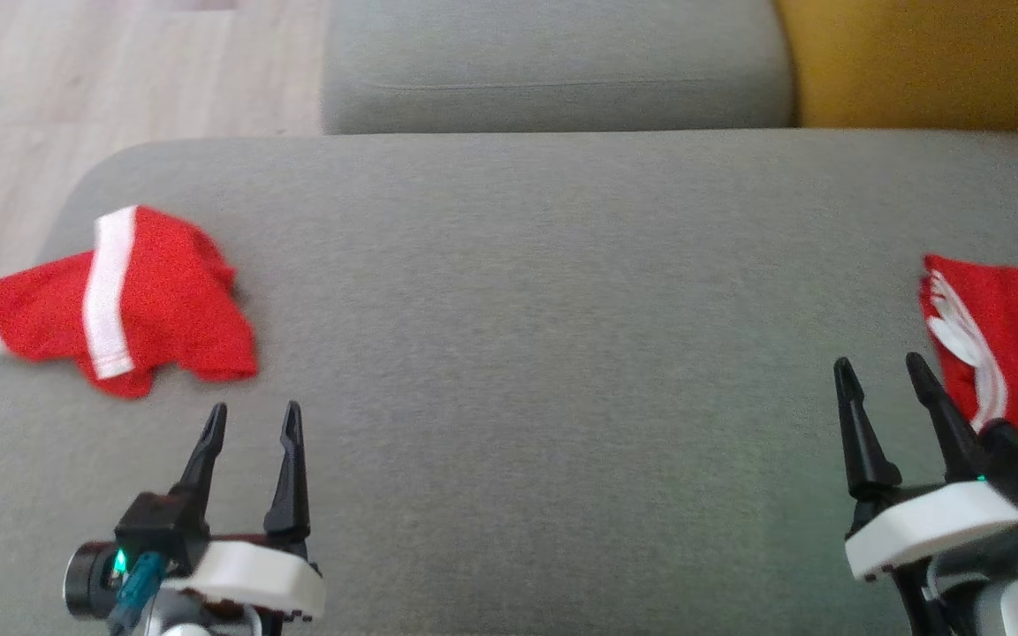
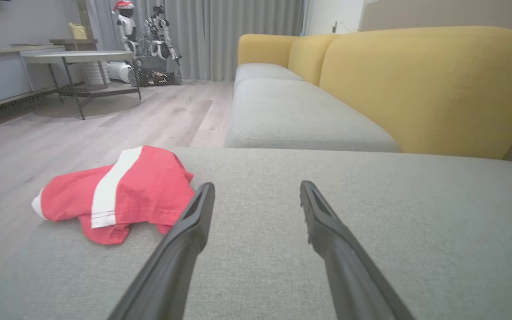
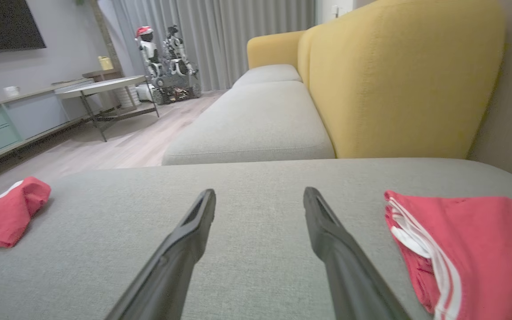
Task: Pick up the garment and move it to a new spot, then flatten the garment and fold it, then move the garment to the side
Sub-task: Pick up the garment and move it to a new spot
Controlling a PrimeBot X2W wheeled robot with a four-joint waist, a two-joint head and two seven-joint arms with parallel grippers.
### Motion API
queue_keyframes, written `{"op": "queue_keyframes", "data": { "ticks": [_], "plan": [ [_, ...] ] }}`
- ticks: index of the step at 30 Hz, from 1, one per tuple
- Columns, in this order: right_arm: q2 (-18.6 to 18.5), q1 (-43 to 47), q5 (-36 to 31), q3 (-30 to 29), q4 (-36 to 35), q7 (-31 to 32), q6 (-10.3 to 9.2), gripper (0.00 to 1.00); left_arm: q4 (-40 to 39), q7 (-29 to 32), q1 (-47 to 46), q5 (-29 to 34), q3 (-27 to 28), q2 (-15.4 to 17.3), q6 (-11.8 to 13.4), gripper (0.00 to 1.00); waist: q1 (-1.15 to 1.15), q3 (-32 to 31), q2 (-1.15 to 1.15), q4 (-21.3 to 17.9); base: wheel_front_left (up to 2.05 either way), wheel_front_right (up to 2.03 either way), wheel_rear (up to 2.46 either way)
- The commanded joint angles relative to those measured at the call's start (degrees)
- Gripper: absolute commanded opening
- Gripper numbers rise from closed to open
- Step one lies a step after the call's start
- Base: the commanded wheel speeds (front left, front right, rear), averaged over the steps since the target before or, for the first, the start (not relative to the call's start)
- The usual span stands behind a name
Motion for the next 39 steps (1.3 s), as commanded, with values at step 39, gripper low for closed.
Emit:
{"op": "queue_keyframes", "data": {
  "ticks": [39],
  "plan": [
    [1.14, 0.08, -2.35, -0.22, -8.57, 3.45, -0.05, 1.0, -2.43, -0.95, -9.89, 2.03, 6.55, -2.69, -3.35, 1.0, 0.0, 3.89, 0.0, 18.13, 0.0, 0.0, 0.0]
  ]
}}
